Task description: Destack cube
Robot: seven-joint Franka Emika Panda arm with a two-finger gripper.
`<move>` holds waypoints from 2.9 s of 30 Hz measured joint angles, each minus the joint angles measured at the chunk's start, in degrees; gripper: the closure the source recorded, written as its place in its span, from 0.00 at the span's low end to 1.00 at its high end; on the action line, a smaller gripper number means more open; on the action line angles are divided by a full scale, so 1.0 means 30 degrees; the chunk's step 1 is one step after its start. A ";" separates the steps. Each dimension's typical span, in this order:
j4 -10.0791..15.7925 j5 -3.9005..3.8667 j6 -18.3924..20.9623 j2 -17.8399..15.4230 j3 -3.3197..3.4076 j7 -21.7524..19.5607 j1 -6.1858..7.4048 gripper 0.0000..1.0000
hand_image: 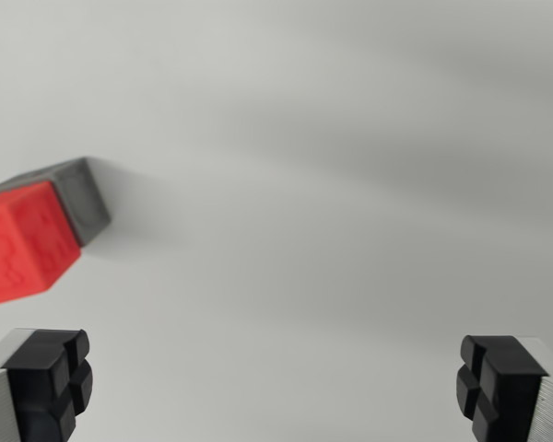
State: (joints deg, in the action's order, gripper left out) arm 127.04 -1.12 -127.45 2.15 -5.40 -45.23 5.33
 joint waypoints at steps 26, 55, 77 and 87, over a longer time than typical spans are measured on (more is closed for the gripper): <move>0.2119 0.0060 -0.2406 -0.0022 -0.1533 -0.0178 0.1879 0.00; 0.3038 -0.0829 -0.6108 0.2731 -0.2464 -0.1203 0.3436 0.00; 0.2970 -0.2437 -0.9345 0.6092 -0.1726 -0.2361 0.3908 0.00; 0.2915 -0.2557 -0.9672 0.6467 -0.1536 -0.2464 0.4065 1.00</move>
State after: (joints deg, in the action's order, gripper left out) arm 135.79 -8.79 -156.47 21.55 -10.01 -52.62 17.53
